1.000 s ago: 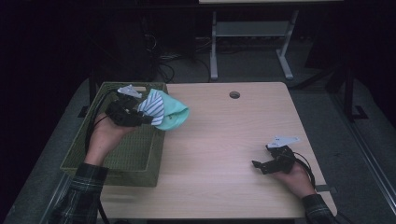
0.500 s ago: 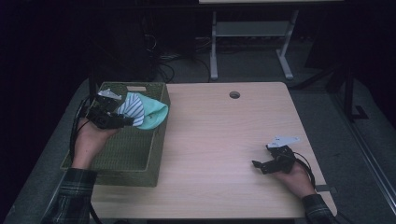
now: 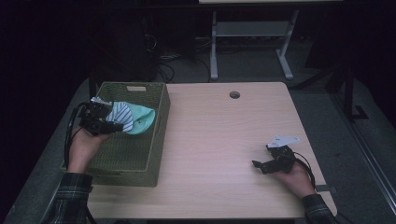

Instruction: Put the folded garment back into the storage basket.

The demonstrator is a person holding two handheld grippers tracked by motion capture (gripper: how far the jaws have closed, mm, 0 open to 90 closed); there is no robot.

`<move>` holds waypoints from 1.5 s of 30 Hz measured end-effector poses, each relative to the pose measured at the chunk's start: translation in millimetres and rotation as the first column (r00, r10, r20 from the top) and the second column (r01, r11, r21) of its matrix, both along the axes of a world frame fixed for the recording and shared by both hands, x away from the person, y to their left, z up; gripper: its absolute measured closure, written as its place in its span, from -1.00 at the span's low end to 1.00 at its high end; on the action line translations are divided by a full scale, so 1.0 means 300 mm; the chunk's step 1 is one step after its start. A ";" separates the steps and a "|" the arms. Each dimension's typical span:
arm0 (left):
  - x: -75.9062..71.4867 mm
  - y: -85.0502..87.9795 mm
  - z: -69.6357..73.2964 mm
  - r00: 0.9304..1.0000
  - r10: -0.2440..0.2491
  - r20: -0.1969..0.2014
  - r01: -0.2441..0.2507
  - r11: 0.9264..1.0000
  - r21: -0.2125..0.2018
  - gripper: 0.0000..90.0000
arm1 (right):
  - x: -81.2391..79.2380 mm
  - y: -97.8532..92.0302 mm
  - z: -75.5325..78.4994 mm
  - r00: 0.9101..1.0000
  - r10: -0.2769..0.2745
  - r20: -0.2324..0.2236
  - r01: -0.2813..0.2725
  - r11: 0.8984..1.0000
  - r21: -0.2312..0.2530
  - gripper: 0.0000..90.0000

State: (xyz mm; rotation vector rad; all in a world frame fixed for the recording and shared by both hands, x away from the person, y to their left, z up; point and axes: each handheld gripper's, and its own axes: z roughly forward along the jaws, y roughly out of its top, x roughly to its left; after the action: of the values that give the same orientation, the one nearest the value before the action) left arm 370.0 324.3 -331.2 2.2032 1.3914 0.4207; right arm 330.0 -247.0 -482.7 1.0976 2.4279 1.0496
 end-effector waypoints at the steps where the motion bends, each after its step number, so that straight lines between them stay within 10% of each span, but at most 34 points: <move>1: 0.000 0.004 -0.009 1.000 0.004 -0.004 -0.004 1.000 0.000 0.61 | 0.001 -0.001 0.000 1.000 0.001 0.003 -0.001 1.000 -0.003 -0.82; 29: 0.018 0.014 -0.195 0.998 0.008 -0.058 -0.008 1.000 0.009 0.60 | 0.002 -0.002 -0.001 1.000 -0.001 0.006 0.001 1.000 -0.003 -0.82; 45: 0.034 -0.003 -0.256 0.987 -0.008 -0.162 0.013 1.000 0.027 0.53 | 0.001 -0.002 -0.001 1.000 -0.001 0.005 0.001 1.000 -0.004 -0.82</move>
State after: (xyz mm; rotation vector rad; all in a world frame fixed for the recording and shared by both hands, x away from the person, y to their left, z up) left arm 380.1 323.4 -408.1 2.3100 1.4645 0.2642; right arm 330.4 -247.5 -482.9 1.0943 2.4243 1.0457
